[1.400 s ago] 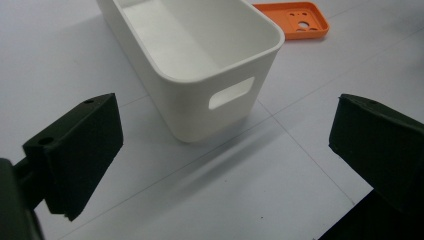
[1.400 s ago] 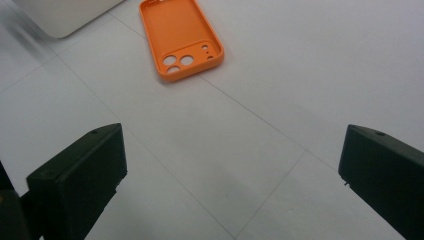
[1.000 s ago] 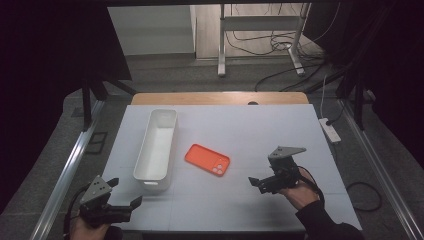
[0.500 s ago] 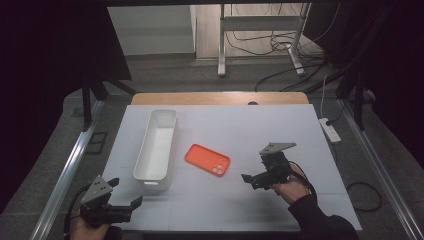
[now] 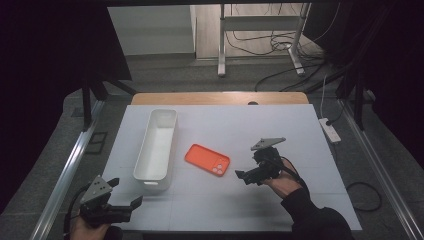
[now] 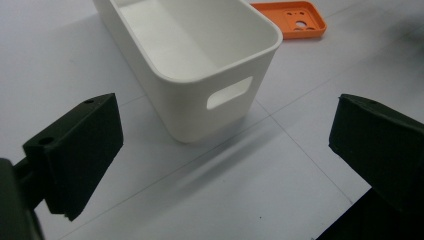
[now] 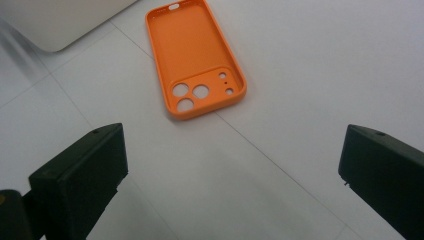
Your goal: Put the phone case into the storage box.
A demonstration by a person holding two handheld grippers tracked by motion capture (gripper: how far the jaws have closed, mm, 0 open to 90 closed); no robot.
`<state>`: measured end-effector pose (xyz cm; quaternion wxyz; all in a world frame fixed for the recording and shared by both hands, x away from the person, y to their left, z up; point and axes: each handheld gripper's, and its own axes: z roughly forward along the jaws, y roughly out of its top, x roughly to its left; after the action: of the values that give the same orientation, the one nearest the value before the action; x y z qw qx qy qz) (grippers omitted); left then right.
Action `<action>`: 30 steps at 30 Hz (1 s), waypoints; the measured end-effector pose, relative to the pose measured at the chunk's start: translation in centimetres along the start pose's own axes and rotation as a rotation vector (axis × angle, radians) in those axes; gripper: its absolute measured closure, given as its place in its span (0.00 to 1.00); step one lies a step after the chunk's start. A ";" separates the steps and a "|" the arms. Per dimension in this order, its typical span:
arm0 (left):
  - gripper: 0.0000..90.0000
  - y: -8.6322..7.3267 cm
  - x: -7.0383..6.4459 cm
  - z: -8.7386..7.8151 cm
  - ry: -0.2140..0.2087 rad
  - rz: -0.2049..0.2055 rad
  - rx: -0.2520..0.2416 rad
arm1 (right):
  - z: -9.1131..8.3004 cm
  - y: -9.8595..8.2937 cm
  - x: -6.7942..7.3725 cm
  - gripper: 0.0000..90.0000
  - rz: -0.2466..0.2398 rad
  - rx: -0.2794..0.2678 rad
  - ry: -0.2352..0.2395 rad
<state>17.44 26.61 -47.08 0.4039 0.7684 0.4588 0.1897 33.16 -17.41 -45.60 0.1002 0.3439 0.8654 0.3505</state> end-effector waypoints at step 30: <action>0.02 0.0 0.1 0.0 -0.008 -0.003 -0.003 | 4.4 3.0 0.1 0.00 -0.046 0.086 -0.039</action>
<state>17.48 26.71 -47.10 0.4073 0.7678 0.4580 0.1866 36.49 -13.44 -46.86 0.1099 0.3347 0.8852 0.3039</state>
